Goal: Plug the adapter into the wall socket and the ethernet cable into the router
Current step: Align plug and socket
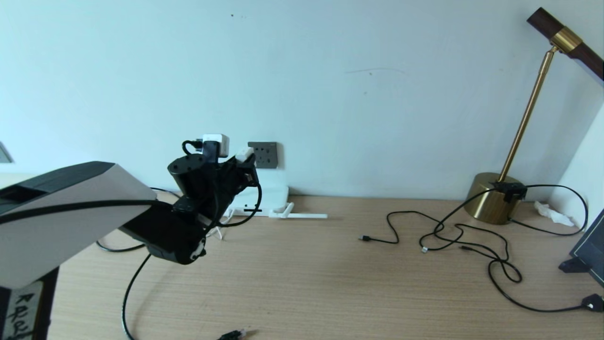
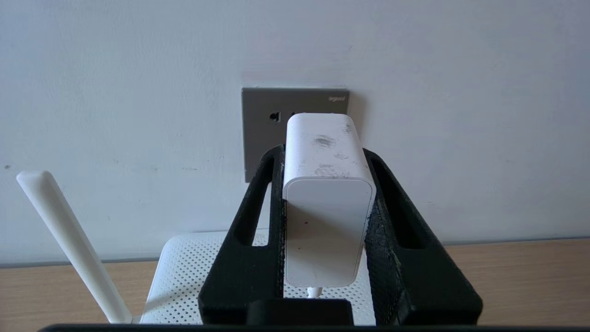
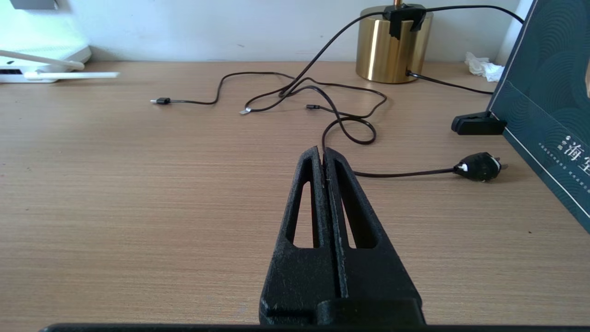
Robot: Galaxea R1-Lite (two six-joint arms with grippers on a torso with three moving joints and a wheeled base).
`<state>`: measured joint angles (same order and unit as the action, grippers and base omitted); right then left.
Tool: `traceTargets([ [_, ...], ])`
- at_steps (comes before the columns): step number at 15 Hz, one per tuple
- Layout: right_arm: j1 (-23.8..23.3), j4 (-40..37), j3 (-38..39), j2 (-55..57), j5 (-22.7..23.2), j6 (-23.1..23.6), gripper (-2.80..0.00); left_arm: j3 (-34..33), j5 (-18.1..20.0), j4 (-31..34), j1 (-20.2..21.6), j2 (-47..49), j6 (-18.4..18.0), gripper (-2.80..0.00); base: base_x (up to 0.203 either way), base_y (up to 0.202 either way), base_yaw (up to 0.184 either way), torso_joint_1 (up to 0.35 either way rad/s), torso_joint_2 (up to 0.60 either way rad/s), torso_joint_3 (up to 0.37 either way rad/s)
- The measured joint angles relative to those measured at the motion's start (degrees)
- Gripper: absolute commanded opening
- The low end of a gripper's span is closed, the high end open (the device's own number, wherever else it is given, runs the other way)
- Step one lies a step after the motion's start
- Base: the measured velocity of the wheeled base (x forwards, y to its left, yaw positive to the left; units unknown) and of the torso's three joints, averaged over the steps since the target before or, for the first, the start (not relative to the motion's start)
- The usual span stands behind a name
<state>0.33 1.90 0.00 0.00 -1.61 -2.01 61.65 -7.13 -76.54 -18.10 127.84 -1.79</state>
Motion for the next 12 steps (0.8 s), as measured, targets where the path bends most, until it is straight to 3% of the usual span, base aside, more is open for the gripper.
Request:
traceTargets([
  [4, 0.0, 0.0, 0.0, 0.0, 0.0, 0.0, -2.8, 2.9, -0.2, -4.6, 0.0, 4.8, 0.0, -2.8, 0.0, 0.0, 0.0, 0.0, 0.0, 0.0],
  [12, 0.0, 0.0, 0.0, 0.0, 0.0, 0.0, -2.8, 7.8, 1.3, -2.6, 1.4, 9.3, 0.0, -2.8, 0.0, 0.0, 0.0, 0.0, 0.0, 0.0],
])
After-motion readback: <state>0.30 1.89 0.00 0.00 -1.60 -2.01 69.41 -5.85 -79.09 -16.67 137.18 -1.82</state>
